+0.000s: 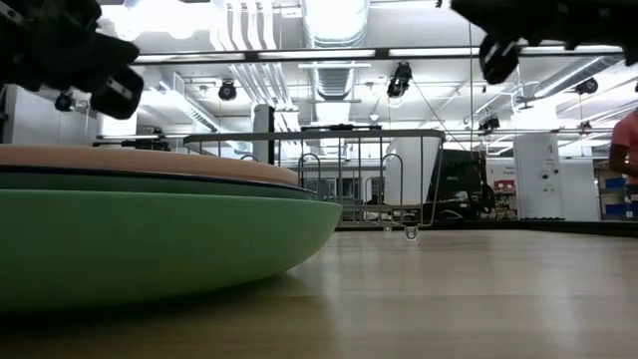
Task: Sort dishes
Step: Move the light pink plate to the center of the table
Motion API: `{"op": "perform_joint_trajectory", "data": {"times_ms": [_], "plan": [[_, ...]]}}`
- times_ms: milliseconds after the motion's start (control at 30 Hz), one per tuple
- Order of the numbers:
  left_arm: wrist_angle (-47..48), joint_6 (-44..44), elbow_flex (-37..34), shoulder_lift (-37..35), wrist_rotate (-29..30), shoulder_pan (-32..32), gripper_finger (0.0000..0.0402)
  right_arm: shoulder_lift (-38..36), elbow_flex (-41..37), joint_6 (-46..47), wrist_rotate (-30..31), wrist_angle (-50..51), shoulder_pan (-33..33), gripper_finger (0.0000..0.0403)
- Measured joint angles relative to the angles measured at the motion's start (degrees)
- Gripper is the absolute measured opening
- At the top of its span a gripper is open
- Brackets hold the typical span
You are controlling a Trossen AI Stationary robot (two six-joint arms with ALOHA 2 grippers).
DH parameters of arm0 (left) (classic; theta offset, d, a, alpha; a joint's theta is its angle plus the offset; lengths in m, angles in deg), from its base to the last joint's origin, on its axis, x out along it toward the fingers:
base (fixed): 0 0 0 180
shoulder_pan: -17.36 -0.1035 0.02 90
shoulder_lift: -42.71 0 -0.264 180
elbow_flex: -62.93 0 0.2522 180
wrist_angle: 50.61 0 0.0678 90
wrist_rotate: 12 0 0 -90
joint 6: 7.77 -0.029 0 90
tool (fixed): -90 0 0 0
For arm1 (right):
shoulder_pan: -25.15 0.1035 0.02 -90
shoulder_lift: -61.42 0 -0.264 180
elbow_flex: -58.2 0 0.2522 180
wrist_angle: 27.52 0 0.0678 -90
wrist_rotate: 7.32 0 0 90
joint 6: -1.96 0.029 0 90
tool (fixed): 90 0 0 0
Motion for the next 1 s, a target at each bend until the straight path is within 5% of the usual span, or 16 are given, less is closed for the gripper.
{"op": "perform_joint_trajectory", "data": {"times_ms": [300,500,633,733,1000], "plan": [[4.4,15.4,0.0,4.7,0.8,4.3,0.0000,13.7,13.4,1.6,0.0,15.3,0.4,0.0000],[2.7,12.1,0.6,8.1,4.4,4.4,0.0000,19.2,19.9,0.1,0.0,24.8,0.6,0.0000],[2.4,5.6,4.0,9.9,9.0,4.3,0.0000,21.0,21.4,-0.1,0.0,25.6,0.6,0.0000],[2.2,9.4,7.5,11.3,14.4,4.3,0.0000,21.0,22.1,2.3,0.0,23.0,0.6,0.0000],[17.4,4.0,20.7,14.8,9.2,4.4,0.0000,21.2,22.8,3.7,0.1,18.1,3.4,0.0000]]}}
